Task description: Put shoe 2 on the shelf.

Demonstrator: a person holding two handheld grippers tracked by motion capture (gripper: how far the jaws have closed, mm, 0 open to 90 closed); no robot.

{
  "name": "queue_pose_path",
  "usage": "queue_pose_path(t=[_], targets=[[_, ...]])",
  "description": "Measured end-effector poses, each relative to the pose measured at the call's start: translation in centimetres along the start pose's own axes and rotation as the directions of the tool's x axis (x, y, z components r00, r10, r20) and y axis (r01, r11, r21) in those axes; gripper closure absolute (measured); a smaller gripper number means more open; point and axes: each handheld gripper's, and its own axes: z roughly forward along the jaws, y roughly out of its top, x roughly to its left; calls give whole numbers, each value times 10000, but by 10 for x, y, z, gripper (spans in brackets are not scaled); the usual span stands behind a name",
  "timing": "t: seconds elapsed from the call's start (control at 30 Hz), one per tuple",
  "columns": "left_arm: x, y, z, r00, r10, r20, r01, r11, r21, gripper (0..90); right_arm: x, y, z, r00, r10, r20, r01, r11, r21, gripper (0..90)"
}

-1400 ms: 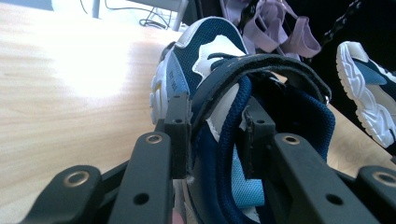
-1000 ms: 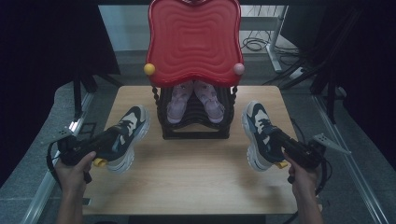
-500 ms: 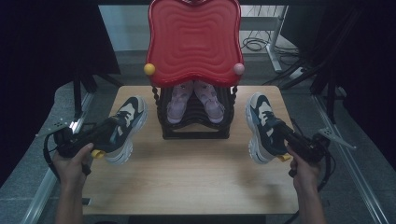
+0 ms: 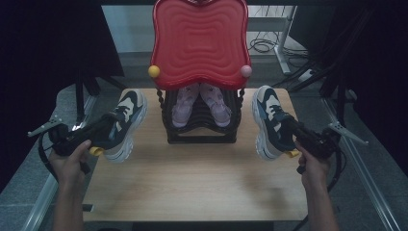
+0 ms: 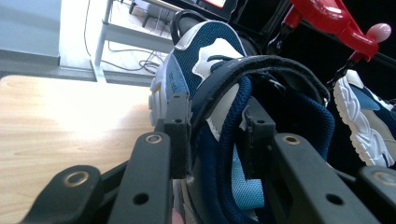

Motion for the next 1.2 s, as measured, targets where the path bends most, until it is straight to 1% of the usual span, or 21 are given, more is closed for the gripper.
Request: queue_pose_path(t=[0.3,0.37,0.47,0.5,0.57,0.67,0.83,0.93,0.97,1.07,1.2], targets=[[-4,13,2,10000,45,-43,-46,9996,-281,690,7,14,6,9999,-128,-71,127,9998,-129,726],[-4,16,2,10000,28,-35,-29,9994,-335,690,8,17,7,10000,-38,-92,36,9999,-138,726],[-5,21,2,10000,40,-45,-42,9992,-405,690,8,20,9,9999,-63,-78,62,9998,-182,726],[-5,22,1,10000,41,-55,-43,9990,-444,690,8,22,9,10000,30,-83,-31,9998,-197,726],[-6,27,0,10000,40,-77,-45,9985,-554,690,8,24,10,10000,61,-75,-63,9997,-235,726],[-6,33,0,10000,-47,-48,44,9974,-713,690,8,28,11,9998,194,-71,-196,9994,-287,725],[-10,42,1,10000,-11,57,16,9962,-867,689,8,37,13,9996,275,24,-273,9981,-553,725],[-12,48,3,9999,27,125,-16,9957,-928,689,9,43,14,9998,184,33,-182,9980,-601,725],[-12,48,3,9999,27,125,-16,9957,-928,689,10,46,14,9999,127,54,-124,9981,-610,725],[-14,55,5,9999,81,103,-70,9945,-1043,688,13,52,15,10000,28,59,-24,9979,-644,725],[-15,60,6,9999,22,119,-8,9931,-1171,689,16,57,17,10000,-35,42,38,9976,-696,724]])
